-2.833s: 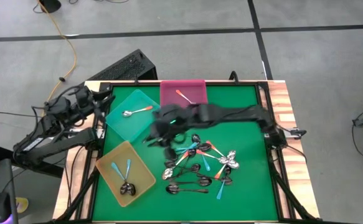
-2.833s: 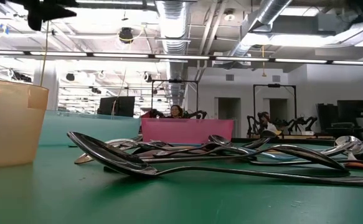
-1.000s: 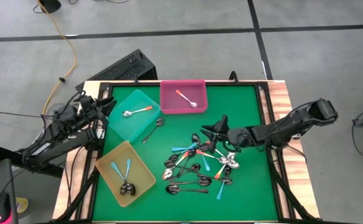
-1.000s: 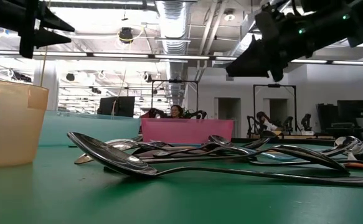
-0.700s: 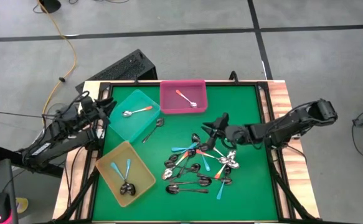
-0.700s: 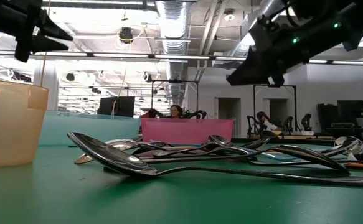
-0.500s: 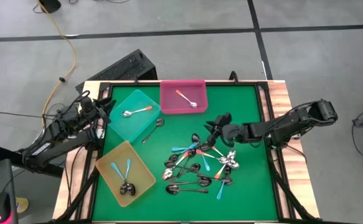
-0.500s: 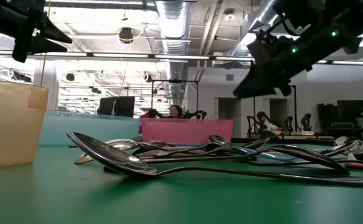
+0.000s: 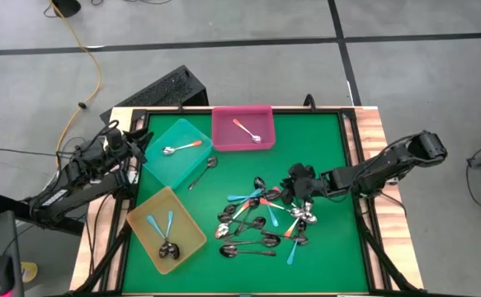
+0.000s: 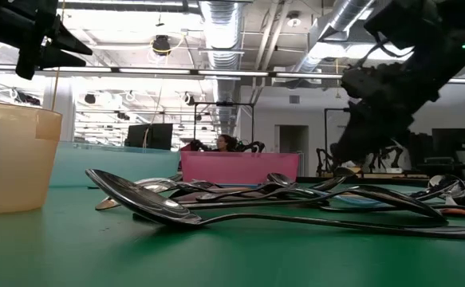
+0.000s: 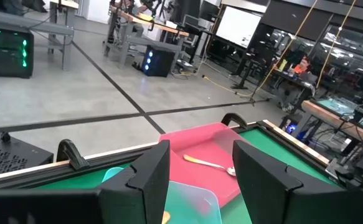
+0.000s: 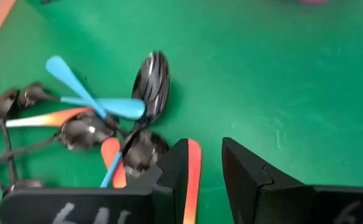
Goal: Sort silverware by color (type)
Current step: Put the orange spoon into the blue bin
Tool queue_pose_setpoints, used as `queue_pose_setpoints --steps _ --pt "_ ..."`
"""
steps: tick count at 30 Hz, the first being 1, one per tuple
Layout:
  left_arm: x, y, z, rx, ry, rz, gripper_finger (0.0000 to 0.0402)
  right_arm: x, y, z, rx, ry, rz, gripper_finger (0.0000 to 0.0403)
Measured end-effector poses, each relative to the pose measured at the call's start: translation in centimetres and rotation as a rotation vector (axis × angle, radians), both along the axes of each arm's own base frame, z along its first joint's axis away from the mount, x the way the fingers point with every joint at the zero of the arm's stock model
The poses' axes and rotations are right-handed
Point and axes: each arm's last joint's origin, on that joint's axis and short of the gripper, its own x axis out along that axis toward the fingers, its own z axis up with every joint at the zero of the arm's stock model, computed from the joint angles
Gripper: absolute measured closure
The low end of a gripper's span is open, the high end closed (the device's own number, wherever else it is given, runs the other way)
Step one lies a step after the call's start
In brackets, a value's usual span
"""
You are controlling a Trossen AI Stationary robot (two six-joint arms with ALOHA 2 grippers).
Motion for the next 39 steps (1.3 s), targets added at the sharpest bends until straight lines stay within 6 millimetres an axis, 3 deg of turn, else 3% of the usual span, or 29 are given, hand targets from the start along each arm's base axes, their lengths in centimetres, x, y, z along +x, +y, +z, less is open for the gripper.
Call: queue_pose_setpoints --steps 10,23,34,39 --pt "0.0 0.0 0.0 -0.01 -0.006 0.001 0.0243 0.4 0.9 1.0 -0.001 -0.015 0.016 0.031" --pt "0.0 0.0 0.0 -0.012 -0.007 0.001 0.0243 0.4 1.1 3.2 0.011 0.205 0.044 0.0311" --pt "0.0 0.0 0.0 -0.013 -0.008 -0.007 0.0243 2.0 -0.5 5.3 -0.066 0.169 0.096 0.0311" --pt "0.0 0.0 0.0 -0.013 -0.007 -0.007 0.0243 2.8 -1.8 5.8 -0.132 0.124 0.122 0.029"
